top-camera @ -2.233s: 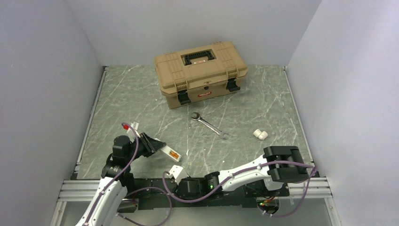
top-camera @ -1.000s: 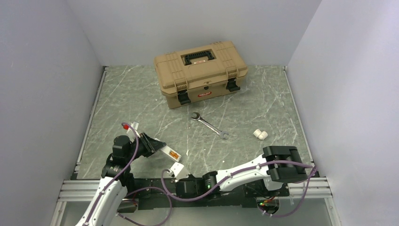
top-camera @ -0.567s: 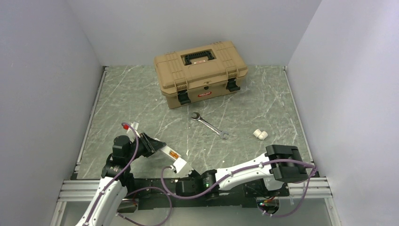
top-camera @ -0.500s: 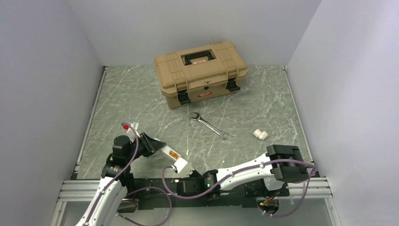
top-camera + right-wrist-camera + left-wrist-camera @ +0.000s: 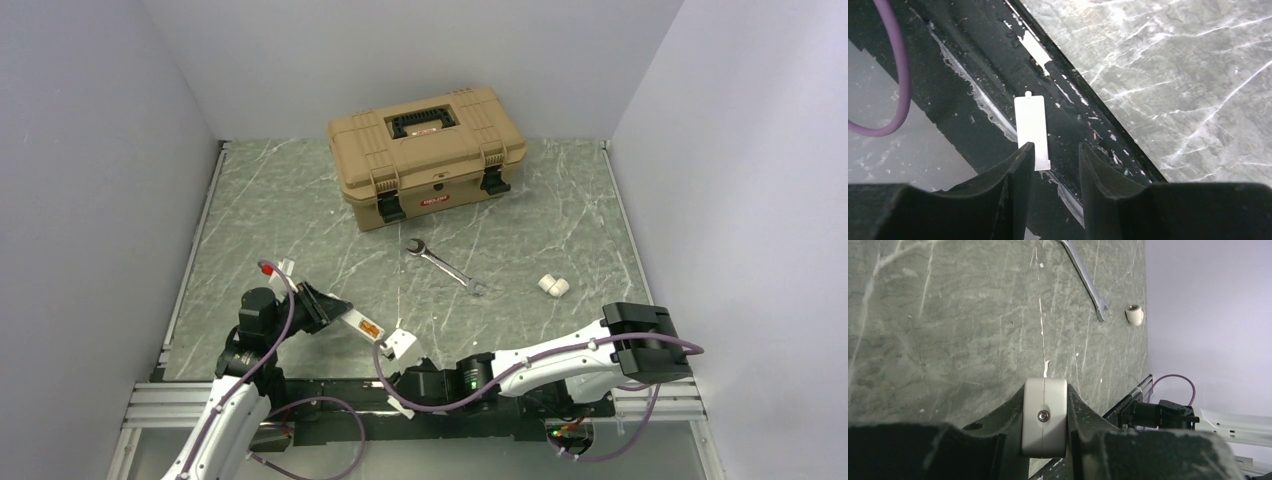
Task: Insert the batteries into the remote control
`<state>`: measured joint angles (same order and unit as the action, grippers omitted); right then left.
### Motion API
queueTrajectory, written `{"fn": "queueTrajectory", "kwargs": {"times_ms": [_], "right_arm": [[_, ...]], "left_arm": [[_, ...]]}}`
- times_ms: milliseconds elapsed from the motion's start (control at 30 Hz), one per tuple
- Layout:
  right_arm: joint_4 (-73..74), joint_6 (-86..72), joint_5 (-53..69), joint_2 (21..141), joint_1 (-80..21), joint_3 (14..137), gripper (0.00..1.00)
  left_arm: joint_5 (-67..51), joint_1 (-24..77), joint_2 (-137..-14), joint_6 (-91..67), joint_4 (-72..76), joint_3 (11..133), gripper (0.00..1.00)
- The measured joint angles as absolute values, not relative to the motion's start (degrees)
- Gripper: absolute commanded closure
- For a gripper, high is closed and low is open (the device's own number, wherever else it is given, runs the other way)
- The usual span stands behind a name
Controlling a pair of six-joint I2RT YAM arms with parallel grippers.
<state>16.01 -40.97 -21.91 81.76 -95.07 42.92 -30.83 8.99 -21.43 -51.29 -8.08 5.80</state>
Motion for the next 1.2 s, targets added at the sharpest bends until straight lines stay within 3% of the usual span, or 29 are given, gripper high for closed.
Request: {"fn": "queueTrajectory", "kwargs": {"times_ms": [533, 800, 1200], "right_arm": [[15.35, -35.86, -17.28, 86.67, -96.49, 47.37, 0.56], [15.46, -34.5, -15.7, 89.82, -97.06, 48.82, 0.5], [16.71, -34.17, -15.7, 91.66, -97.47, 49.15, 0.5]], "left_arm": [[-30.87, 8.91, -21.15, -51.27, -8.21, 5.78, 1.0], [-30.87, 8.91, -21.15, -51.24, -8.23, 5.8, 1.0], [-30.87, 8.82, -21.15, -51.16, -8.23, 5.8, 1.0]]}}
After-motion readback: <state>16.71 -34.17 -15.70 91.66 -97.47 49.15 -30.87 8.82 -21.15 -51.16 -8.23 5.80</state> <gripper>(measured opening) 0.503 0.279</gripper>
